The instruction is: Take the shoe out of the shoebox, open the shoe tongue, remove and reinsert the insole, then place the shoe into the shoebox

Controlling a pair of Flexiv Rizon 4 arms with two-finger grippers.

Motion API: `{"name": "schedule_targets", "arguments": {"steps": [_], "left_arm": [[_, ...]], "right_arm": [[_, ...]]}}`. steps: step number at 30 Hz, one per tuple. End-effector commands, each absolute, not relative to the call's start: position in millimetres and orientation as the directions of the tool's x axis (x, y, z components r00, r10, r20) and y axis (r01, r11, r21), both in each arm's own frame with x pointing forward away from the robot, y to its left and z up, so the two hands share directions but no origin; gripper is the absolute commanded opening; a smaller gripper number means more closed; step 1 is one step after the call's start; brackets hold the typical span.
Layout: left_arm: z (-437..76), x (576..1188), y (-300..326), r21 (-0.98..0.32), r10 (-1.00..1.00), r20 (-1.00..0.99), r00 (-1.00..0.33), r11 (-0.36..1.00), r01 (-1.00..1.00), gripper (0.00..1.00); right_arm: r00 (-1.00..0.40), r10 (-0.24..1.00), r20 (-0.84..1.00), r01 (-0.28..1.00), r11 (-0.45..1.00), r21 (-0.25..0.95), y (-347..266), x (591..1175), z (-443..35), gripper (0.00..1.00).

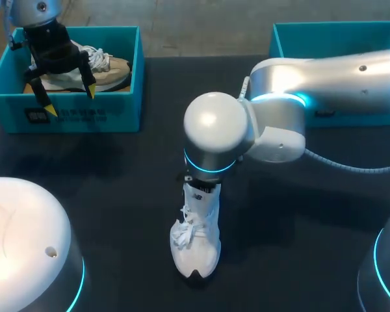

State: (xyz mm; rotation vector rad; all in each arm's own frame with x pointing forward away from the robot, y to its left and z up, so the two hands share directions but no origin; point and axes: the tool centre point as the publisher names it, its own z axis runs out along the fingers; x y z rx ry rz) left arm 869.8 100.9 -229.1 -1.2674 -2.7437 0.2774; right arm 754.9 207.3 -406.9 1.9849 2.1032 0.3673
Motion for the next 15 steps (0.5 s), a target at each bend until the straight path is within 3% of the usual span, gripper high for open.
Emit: {"name": "schedule_targets", "arguments": {"steps": [1,6,15], "left_arm": [[-228.9,869.8,101.1,-0.207,0.763,0.022,-0.646,0.636,0.744,1.0],[-228.9,869.8,101.1,-0.207,0.763,0.022,-0.646,0.636,0.744,1.0],[-228.9,869.8,101.1,-0.207,0.763,0.022,-0.646,0.636,0.744,1.0]], "right_arm": [[0.267,0.959,0.098,0.908,-0.285,0.306,210.5,717.6,-420.7,0.0],[0.263,0.961,0.081,0.915,-0.275,0.294,214.7,708.4,-412.3,0.0],[0.189,0.982,0.022,0.905,-0.183,0.385,221.6,731.2,-378.7,0.0]]}}
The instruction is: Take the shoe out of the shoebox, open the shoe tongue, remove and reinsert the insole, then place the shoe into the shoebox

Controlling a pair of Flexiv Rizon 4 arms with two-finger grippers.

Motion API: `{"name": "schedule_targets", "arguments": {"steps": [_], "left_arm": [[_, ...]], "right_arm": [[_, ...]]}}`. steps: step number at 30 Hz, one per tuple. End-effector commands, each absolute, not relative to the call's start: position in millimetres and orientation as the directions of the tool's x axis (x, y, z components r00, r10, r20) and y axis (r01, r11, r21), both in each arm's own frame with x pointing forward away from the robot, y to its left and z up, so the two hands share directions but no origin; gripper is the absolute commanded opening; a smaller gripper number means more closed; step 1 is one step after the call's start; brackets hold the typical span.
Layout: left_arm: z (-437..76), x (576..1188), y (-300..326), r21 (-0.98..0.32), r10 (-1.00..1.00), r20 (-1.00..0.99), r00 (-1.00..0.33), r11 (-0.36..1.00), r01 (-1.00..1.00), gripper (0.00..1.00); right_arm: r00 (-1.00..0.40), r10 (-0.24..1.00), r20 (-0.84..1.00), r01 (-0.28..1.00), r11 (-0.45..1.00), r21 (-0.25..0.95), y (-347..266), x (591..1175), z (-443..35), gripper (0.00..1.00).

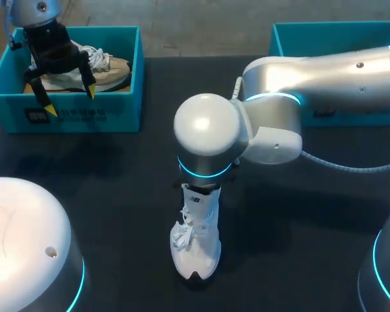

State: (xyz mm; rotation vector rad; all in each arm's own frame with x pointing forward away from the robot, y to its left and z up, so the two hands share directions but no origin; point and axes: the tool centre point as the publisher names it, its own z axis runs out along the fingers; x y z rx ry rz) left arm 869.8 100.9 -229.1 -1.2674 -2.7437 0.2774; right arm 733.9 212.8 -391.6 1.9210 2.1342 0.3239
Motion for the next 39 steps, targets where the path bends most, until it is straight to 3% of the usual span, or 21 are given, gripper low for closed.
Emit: {"name": "schedule_targets", "arguments": {"steps": [1,8,28,39], "left_arm": [[-228.9,869.8,101.1,-0.207,0.763,0.022,-0.646,0.636,0.744,1.0],[-228.9,869.8,101.1,-0.207,0.763,0.022,-0.646,0.636,0.744,1.0],[-228.9,869.8,101.1,-0.207,0.763,0.022,-0.646,0.636,0.744,1.0],[-228.9,869.8,101.1,-0.207,0.763,0.022,-0.646,0.636,0.744,1.0]], "right_arm": [[0.179,0.984,0.016,0.903,-0.171,0.394,222.8,734.8,-374.4,0.0],[0.159,0.987,-0.017,0.907,-0.139,0.398,226.1,749.3,-363.5,0.0],[0.232,0.97,0.074,0.955,-0.242,0.17,222.3,721.2,-417.9,0.0],[0.246,0.968,0.045,0.954,-0.25,0.166,225.5,707.6,-401.5,0.0]]}}
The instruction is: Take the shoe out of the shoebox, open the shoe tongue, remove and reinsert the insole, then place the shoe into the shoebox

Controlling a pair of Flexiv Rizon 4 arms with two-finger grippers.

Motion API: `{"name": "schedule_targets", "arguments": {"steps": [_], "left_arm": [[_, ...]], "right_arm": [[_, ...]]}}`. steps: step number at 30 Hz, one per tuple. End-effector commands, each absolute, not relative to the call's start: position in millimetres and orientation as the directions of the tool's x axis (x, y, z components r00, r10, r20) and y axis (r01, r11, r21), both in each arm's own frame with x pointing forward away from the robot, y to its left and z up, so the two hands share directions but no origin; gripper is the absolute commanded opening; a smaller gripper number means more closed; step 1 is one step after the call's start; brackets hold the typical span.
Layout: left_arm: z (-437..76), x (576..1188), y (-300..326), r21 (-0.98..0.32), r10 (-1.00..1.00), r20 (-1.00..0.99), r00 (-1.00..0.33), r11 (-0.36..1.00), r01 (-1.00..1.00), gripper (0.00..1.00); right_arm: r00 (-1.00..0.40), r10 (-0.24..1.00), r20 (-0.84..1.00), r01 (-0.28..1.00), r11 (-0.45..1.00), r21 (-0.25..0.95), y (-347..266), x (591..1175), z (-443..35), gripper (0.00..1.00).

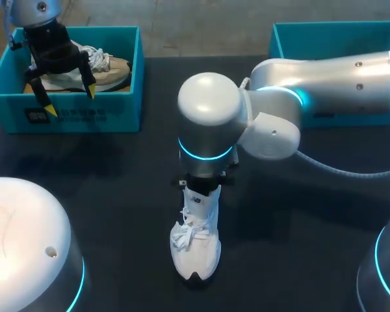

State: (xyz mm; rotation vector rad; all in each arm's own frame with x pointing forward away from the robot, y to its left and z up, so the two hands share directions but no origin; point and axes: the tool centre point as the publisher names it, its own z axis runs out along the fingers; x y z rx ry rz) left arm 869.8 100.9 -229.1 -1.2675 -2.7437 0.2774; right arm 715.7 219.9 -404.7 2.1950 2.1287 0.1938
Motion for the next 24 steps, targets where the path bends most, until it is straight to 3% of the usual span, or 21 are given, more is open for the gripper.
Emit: {"name": "schedule_targets", "arguments": {"steps": [1,11,24], "left_arm": [[-228.9,869.8,101.1,-0.207,0.763,0.022,-0.646,0.636,0.744,1.0],[-228.9,869.8,101.1,-0.207,0.763,0.022,-0.646,0.636,0.744,1.0],[-228.9,869.8,101.1,-0.207,0.763,0.022,-0.646,0.636,0.744,1.0]], "right_arm": [[0.241,0.97,0.042,0.954,-0.245,0.17,225.5,709.3,-399.0,0.0],[0.192,0.981,-0.005,0.959,-0.186,0.212,225.2,732.8,-377.7,0.0],[0.225,0.974,-0.016,0.962,-0.22,0.164,215.4,729.5,-372.0,0.0]]}}
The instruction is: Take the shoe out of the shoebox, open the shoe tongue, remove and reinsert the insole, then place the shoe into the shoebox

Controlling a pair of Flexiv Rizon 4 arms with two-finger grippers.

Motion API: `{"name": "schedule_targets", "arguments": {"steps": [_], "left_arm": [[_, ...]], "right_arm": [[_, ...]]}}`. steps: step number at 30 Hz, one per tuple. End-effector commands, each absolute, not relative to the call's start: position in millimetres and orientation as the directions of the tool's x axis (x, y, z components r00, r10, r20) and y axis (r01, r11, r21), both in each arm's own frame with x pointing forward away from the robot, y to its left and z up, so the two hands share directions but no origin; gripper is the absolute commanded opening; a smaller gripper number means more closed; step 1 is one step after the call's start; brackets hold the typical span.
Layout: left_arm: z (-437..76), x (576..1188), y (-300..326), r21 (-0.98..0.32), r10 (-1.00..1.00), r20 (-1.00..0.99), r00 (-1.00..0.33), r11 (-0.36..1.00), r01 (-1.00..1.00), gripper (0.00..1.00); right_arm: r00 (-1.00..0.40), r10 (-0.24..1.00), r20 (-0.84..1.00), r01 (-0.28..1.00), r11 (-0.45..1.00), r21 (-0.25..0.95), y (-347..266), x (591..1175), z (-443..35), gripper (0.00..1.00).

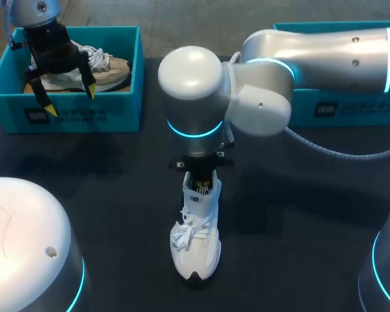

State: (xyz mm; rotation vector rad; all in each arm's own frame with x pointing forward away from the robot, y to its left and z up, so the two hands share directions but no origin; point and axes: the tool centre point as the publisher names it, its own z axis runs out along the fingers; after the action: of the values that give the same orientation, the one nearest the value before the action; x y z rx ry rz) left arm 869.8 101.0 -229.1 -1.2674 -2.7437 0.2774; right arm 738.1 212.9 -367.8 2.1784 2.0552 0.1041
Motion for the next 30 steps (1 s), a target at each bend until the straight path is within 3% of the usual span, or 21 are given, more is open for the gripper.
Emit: {"name": "schedule_targets", "arguments": {"steps": [1,23,27,30], "left_arm": [[-228.9,869.8,101.1,-0.207,0.763,0.022,-0.646,0.636,0.744,1.0],[-228.9,869.8,101.1,-0.207,0.763,0.022,-0.646,0.636,0.744,1.0],[-228.9,869.8,101.1,-0.207,0.763,0.022,-0.646,0.636,0.744,1.0],[-228.9,869.8,101.1,-0.207,0.763,0.022,-0.646,0.636,0.744,1.0]], "right_arm": [[0.226,0.974,-0.013,0.962,-0.221,0.158,215.6,728.6,-373.6,0.0],[0.241,0.971,-0.015,0.971,-0.24,0.013,222.4,711.0,-369.1,0.0],[0.24,0.971,-0.004,0.971,-0.24,0.0,221.6,709.9,-370.4,0.16],[0.238,0.971,-0.009,0.971,-0.238,-0.003,222.6,710.0,-367.9,0.23]]}}
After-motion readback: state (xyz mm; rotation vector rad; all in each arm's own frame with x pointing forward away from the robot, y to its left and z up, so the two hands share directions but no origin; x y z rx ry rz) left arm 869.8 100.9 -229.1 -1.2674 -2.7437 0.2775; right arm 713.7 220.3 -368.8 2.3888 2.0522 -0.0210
